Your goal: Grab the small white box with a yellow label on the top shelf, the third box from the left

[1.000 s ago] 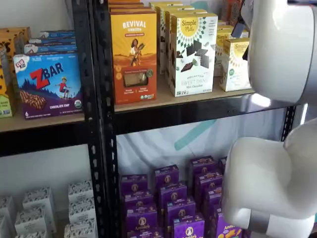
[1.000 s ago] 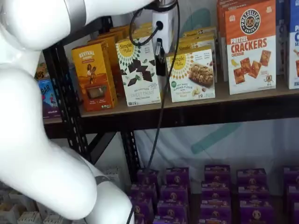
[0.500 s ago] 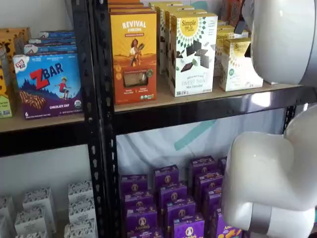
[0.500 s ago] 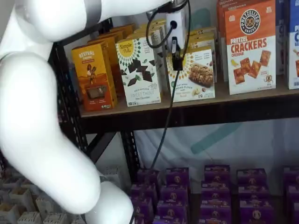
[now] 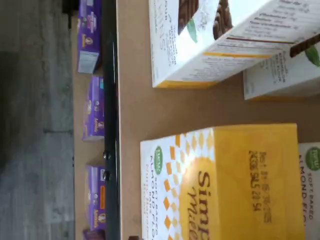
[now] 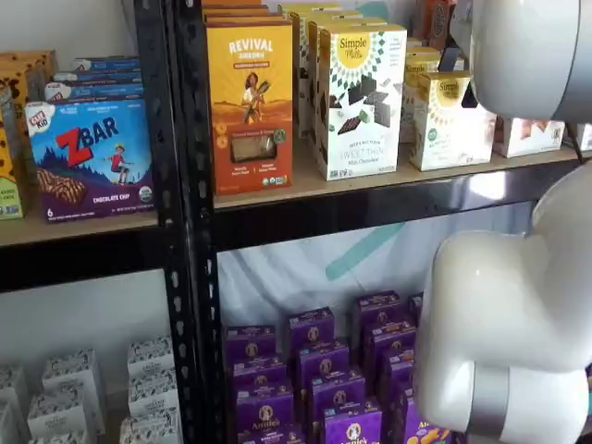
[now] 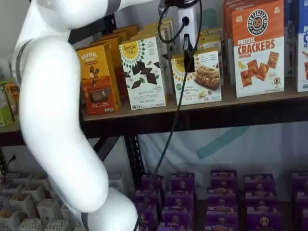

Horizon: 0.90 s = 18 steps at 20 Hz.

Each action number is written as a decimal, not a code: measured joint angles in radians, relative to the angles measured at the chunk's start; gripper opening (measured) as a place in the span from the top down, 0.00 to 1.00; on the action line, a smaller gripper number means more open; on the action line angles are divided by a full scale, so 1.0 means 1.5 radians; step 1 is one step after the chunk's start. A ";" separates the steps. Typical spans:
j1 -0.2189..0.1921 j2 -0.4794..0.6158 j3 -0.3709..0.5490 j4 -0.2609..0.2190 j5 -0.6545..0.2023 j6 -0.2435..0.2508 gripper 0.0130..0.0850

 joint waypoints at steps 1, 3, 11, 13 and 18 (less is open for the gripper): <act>0.003 0.005 -0.005 0.000 0.004 0.003 0.00; 0.008 0.011 -0.012 -0.004 0.008 0.009 0.00; 0.042 0.047 -0.055 -0.056 0.053 0.043 0.00; 0.048 0.052 -0.061 -0.067 0.062 0.049 0.00; 0.067 0.074 -0.087 -0.102 0.100 0.066 0.00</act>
